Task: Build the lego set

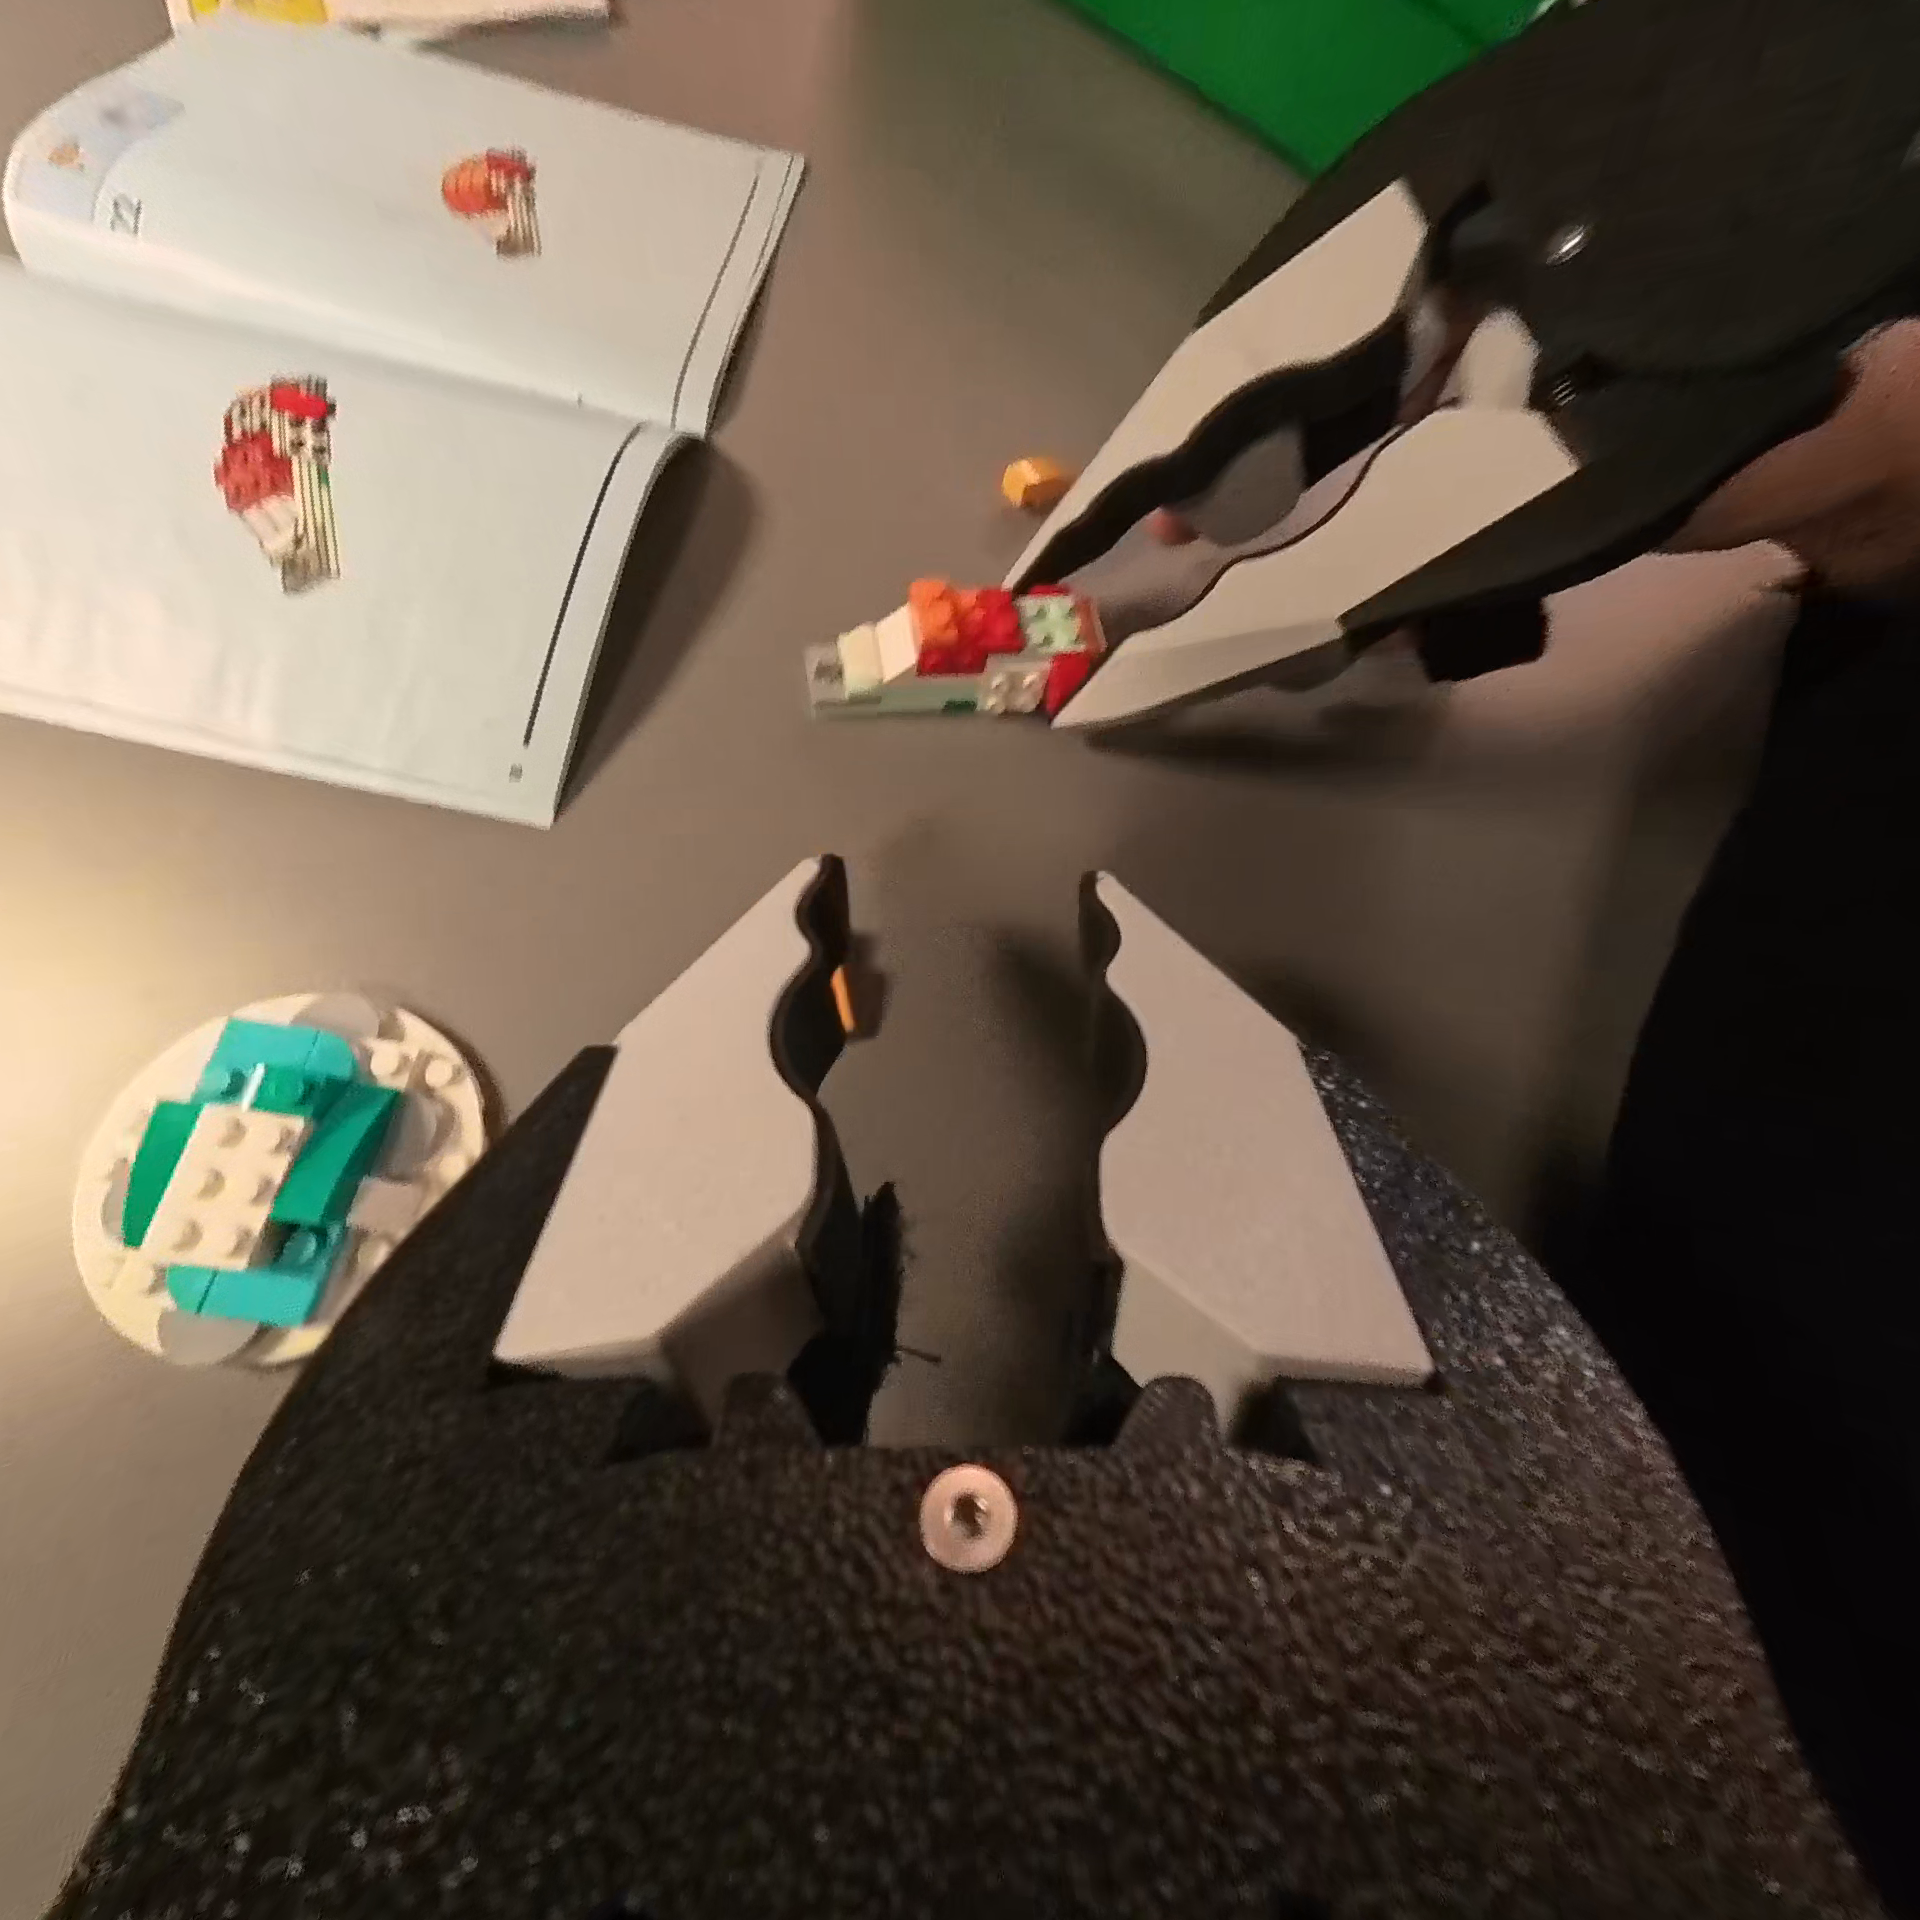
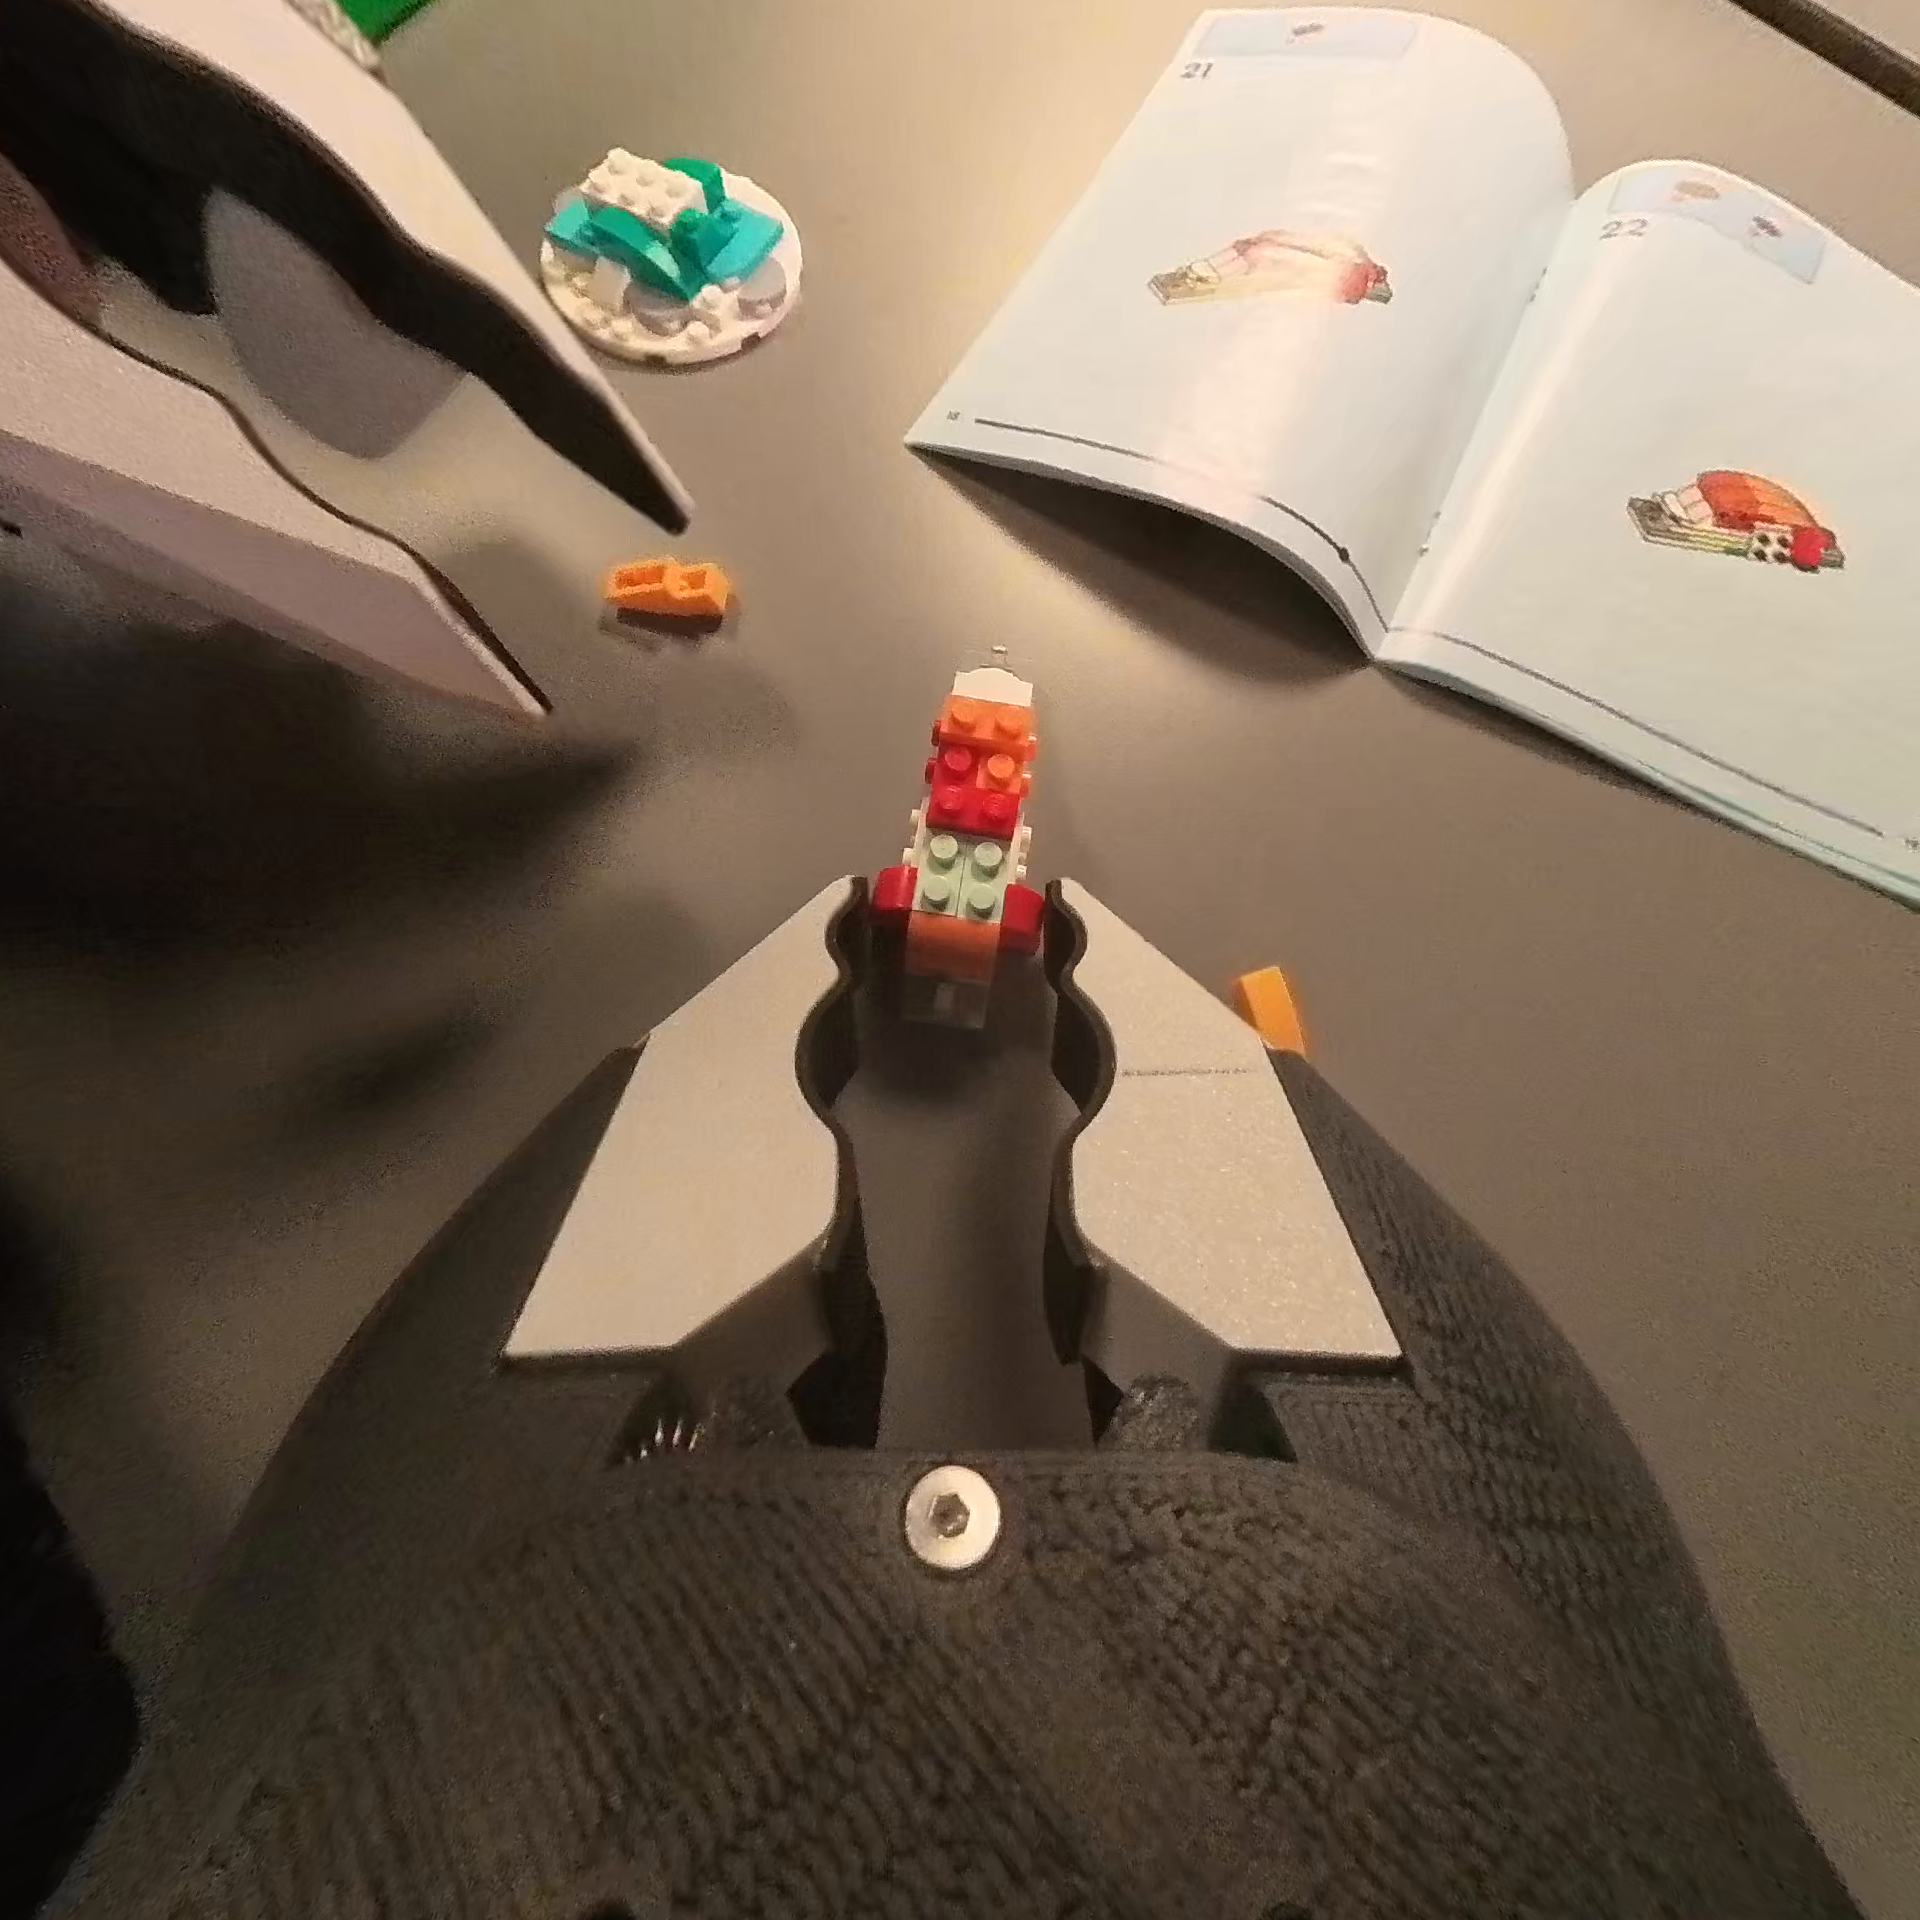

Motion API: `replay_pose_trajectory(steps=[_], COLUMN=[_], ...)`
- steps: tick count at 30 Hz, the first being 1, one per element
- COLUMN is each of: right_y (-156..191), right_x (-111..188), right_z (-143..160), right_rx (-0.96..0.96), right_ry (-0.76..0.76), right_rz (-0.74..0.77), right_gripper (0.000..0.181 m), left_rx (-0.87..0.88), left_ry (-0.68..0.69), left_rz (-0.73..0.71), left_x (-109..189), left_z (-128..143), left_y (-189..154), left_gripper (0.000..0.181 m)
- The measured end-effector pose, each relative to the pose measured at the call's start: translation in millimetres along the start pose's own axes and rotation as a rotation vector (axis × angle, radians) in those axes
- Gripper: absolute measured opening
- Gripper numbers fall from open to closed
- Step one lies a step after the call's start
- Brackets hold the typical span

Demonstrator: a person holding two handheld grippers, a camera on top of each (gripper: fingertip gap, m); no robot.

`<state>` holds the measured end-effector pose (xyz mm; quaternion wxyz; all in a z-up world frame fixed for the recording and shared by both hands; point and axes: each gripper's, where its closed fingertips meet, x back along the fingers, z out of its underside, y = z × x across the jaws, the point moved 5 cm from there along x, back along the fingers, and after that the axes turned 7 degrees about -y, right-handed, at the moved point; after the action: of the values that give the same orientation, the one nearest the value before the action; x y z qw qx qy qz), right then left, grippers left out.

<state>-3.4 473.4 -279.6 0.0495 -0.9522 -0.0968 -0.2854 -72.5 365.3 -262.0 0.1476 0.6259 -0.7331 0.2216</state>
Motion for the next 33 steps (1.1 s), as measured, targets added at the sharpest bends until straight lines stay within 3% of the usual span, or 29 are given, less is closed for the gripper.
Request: replay_pose_trajectory(steps=[3,8,11,13,17,20,21,24,26,28,33], right_y=[-3.7,-2.1,-1.8,1.2,6.0,5.0,4.2,2.5,-21.3,-63.4,-75.1], right_x=[-1.3,14.2,25.8,32.7,41.8,41.9,41.2,44.7,48.0,46.2,35.1], right_z=[-2.5,-22.9,-33.6,-38.9,-47.1,-46.9,-46.1,-47.1,-43.8,-32.8,2.7], right_rx=[-0.005,-0.162,-0.211,-0.215,-0.255,-0.244,-0.238,-0.203,-0.111,-0.040,0.031], right_ry=[-0.008,-0.161,-0.253,-0.300,-0.365,-0.374,-0.371,-0.398,-0.391,-0.323,-0.104], right_rz=[-0.067,-0.401,-0.571,-0.662,-0.782,-0.781,-0.772,-0.779,-0.636,-0.362,-0.297], right_gripper=[0.032,0.032,0.032,0.032,0.032,0.032,0.032,0.031,0.031,0.031,0.026], left_rx=[-0.024,0.091,0.171,0.213,0.295,0.309,0.298,0.298,0.296,0.266,0.196], left_ry=[-0.083,-0.300,-0.336,-0.357,-0.385,-0.390,-0.391,-0.430,-0.456,-0.467,-0.486], left_rz=[0.017,0.053,0.160,0.254,0.455,0.488,0.489,0.515,0.467,0.417,0.328], left_x=[-1.8,3.3,0.4,-2.3,-4.9,-5.2,-4.7,-0.7,0.1,-0.4,-7.8], left_z=[-10.9,-32.3,-35.5,-37.3,-39.7,-39.7,-39.4,-42.0,-42.7,-41.0,-38.0], left_y=[0.0,7.3,5.4,0.3,-13.6,-17.1,-18.2,-20.4,-15.3,-11.8,-8.6], left_gripper=[0.045,0.073,0.086,0.082,0.055,0.040,0.026,0.016,0.015,0.015,0.015])
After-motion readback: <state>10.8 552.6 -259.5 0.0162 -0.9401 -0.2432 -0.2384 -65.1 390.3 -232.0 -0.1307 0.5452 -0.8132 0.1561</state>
